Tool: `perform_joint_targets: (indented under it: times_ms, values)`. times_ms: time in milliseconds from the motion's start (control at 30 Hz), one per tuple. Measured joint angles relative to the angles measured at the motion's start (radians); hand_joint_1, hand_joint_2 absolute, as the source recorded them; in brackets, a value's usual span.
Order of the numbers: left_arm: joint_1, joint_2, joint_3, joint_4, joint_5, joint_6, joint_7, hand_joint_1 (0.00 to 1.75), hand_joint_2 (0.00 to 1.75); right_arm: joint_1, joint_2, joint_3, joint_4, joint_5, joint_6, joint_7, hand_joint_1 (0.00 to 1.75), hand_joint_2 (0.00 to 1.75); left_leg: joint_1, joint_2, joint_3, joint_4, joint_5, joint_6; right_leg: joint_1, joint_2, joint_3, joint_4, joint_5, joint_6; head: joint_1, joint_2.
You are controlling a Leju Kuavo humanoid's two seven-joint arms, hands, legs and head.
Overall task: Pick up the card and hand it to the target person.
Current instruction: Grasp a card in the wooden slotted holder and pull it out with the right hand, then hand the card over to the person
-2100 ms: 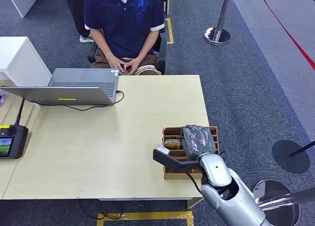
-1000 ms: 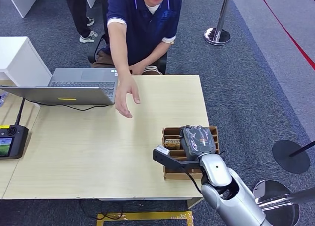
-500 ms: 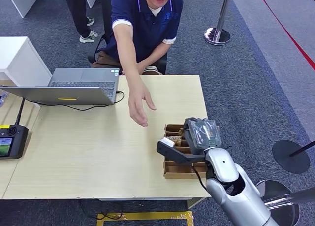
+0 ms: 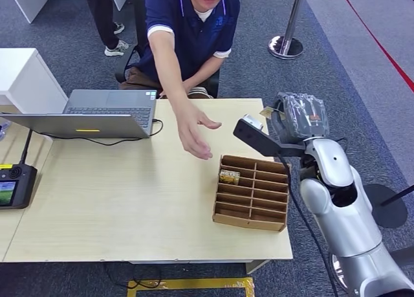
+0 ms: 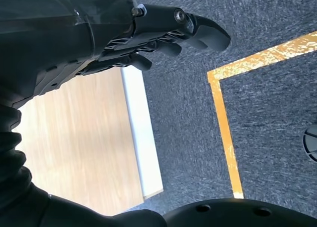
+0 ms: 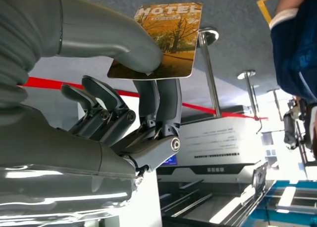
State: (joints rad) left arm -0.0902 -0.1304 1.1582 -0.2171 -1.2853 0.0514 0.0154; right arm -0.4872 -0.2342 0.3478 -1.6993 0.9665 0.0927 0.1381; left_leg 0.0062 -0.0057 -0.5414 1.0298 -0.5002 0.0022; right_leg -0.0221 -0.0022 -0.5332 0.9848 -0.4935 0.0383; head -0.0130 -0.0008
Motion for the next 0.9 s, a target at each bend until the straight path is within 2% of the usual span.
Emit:
perform_joint_targets:
  times_ms: [233,300,433,633,733,900]
  values:
    - [0.000,0.000,0.000,0.000,-0.007,-0.008,-0.004,0.00,1.75,-0.038,0.002,-0.024,0.033,-0.040,0.018,-0.003,1.68,1.75,0.000,0.000,0.000,0.000,0.000,0.000,0.000,0.000,0.000,0.000,0.000,0.000,0.000,0.000]
    - [0.000,0.000,0.000,0.000,-0.014,-0.012,-0.004,0.00,1.75,-0.039,0.002,-0.036,0.044,-0.109,0.054,-0.040,1.68,1.75,0.000,0.000,0.000,0.000,0.000,0.000,0.000,0.000,0.000,0.000,0.000,0.000,0.000,0.000]
    - [0.000,0.001,-0.001,0.000,-0.022,-0.021,-0.007,0.00,1.75,-0.048,0.003,-0.055,0.100,-0.356,0.159,-0.184,1.68,1.75,0.000,0.000,0.000,0.000,0.000,0.000,0.000,0.000,0.000,0.000,0.000,0.000,0.000,0.000]
    - [0.000,0.003,-0.002,0.000,-0.036,-0.030,-0.012,0.00,1.75,-0.058,0.017,-0.089,0.212,-0.584,0.212,-0.310,1.68,1.75,0.000,-0.001,-0.001,0.000,0.000,0.000,0.000,-0.002,0.000,0.000,0.000,0.000,0.000,0.000]
    - [-0.001,0.004,-0.003,0.000,-0.038,-0.030,-0.009,0.00,1.75,-0.057,0.037,-0.101,0.259,-0.650,0.224,-0.341,1.68,1.75,0.000,-0.001,-0.001,0.000,0.000,0.000,0.000,-0.002,0.000,0.000,0.000,0.000,0.000,0.000]
    - [-0.001,0.005,-0.007,0.000,-0.038,-0.030,-0.006,0.00,1.75,-0.056,0.067,-0.113,0.291,-0.675,0.219,-0.349,1.68,1.75,0.000,-0.002,-0.001,0.000,0.000,0.000,0.000,-0.002,0.000,0.000,0.000,0.000,0.000,0.000]
